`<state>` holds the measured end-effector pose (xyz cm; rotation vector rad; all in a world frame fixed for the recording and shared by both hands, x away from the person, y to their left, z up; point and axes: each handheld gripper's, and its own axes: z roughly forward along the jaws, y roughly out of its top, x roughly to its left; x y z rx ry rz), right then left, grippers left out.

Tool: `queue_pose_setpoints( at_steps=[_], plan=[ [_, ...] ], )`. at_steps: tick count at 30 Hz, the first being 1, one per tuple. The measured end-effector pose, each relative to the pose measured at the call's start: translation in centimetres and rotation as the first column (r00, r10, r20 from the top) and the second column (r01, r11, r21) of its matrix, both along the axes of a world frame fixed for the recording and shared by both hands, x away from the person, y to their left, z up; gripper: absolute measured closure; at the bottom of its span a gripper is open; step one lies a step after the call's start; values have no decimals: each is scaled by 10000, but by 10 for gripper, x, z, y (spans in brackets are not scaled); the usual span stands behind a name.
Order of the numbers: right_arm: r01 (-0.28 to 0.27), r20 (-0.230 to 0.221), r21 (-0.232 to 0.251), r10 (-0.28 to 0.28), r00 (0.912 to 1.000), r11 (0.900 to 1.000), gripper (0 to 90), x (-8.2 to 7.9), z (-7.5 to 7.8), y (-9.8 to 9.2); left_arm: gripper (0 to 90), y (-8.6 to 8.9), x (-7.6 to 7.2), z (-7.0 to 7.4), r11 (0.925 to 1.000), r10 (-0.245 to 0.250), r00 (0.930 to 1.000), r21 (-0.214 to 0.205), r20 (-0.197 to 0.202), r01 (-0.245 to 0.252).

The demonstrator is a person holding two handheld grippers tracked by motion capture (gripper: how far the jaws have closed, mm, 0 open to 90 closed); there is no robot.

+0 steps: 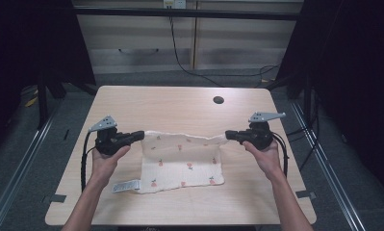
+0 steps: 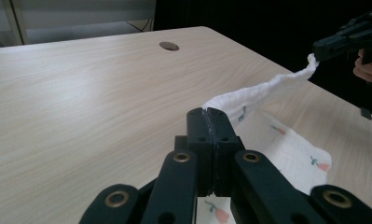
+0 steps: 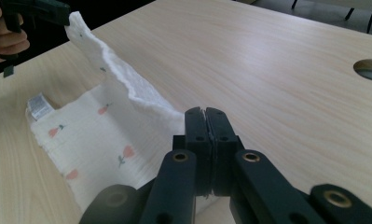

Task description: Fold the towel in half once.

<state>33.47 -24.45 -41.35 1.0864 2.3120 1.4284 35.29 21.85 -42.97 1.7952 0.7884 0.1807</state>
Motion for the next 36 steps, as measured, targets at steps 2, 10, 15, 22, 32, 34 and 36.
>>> queue_pose_setpoints(
  at_steps=[2,10,15,22,32,34,36],
  plan=[
    [-25,-1,-20,25,10000,10000,889,-5,-3,-1,895,2,-4,-2,10000,-26,10000,9,-14,26],
    [-68,-3,136,68,10000,9999,890,-24,-11,-6,895,0,-21,-5,9997,-242,9997,74,45,241],
    [-227,-239,156,231,9994,9996,890,-36,-28,-1,895,2,-34,-10,9993,-278,9996,266,-11,278],
    [-256,-288,205,262,9992,9995,889,-49,-33,-2,895,7,-50,-27,9988,-257,9992,416,-316,270],
    [-361,-360,-317,350,9987,9988,889,-69,-50,6,895,-1,-75,-39,9863,-741,9954,1430,-606,822],
    [-366,-440,-376,350,9984,9986,889,-72,-52,6,894,0,-78,-42,9868,-734,9952,1397,-642,817],
    [-362,-620,-486,332,9975,9982,889,-74,-59,6,894,5,-79,-50,9879,-595,9949,1381,-811,703]
  ],
)
